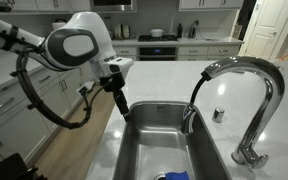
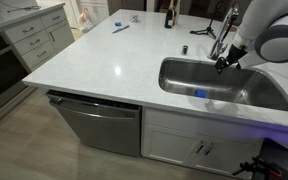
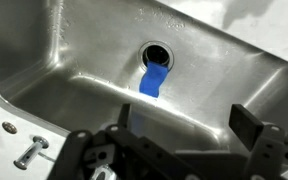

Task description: Detach the faucet head from the faucet

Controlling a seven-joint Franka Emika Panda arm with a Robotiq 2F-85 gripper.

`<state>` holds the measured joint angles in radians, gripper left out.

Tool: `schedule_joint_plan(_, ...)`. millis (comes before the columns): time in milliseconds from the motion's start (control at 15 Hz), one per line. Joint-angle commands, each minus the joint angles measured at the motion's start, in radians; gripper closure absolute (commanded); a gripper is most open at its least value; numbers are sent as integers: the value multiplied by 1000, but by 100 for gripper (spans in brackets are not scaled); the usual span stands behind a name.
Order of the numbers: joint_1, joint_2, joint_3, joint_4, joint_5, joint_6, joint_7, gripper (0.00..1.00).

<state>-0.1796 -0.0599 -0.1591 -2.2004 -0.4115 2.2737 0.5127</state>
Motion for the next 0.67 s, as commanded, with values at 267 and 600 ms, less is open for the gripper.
schedule_joint_plan(267,11,-210,42,-68,140,-225,-98,0)
schedule_joint_plan(600,5,-348,94,-146,96,-197,-66,0)
